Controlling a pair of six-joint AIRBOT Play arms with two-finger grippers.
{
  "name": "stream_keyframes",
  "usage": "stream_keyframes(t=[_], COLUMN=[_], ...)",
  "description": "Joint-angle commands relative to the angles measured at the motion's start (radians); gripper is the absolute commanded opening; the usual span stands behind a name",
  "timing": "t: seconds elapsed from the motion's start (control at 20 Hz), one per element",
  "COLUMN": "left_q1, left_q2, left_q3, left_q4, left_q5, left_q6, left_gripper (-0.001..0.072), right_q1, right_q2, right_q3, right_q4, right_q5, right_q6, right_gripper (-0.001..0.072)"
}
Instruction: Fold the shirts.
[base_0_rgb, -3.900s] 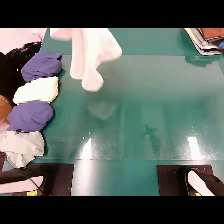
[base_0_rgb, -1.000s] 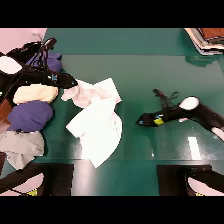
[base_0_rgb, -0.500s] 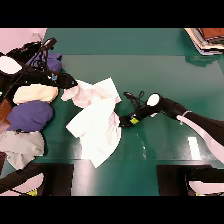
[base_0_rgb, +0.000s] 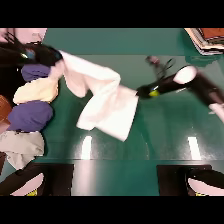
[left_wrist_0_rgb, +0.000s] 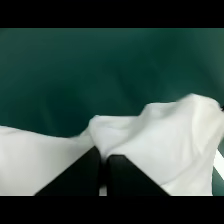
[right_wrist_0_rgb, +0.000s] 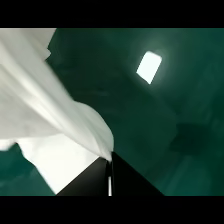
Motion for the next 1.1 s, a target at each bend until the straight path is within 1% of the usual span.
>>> stream_keyframes(t=[0.0,0.3,0.5,0.65,0.7,0.85,0.9,0.95,1.05], left_q1=[0.001,0.001,0.001,0.001,0.001,0.001,0.001,0.001,0.001], left_q2=[0.061,0.118,0.118,0.117,0.116,0.113,0.111,0.111,0.11], left_q3=[0.185,0.415,0.558,0.569,0.544,0.349,0.247,0.13,-0.115], left_q4=[0.019,-0.012,-0.075,-0.126,-0.117,-0.045,-0.033,-0.033,-0.033], left_q5=[-0.006,-0.043,-0.148,-0.227,-0.267,-0.37,-0.406,-0.434,-0.429], left_q6=[0.005,0.003,-0.004,-0.005,-0.008,-0.092,-0.11,-0.11,-0.108], left_gripper=[0.0026,0.0027,0.0027,0.0026,0.0026,0.0027,0.0026,0.0027,0.0026], right_q1=[-0.16,-0.291,-0.327,-0.332,-0.332,-0.332,-0.33,-0.319,-0.287], right_q2=[0.17,0.347,0.402,0.409,0.401,0.343,0.317,0.293,0.238], right_q3=[0.15,0.371,0.488,0.537,0.541,0.48,0.428,0.369,0.224], right_q4=[-0.097,-0.113,-0.113,-0.112,-0.103,-0.04,-0.013,-0.005,-0.01], right_q5=[0.014,0.045,0.101,0.151,0.182,0.316,0.362,0.392,0.385], right_q6=[0.029,-0.002,-0.011,-0.012,-0.011,-0.01,-0.01,-0.01,-0.013], right_gripper=[0.0008,0.0008,0.0009,0.0008,0.0008,0.0008,0.0009,0.0008,0.0008])
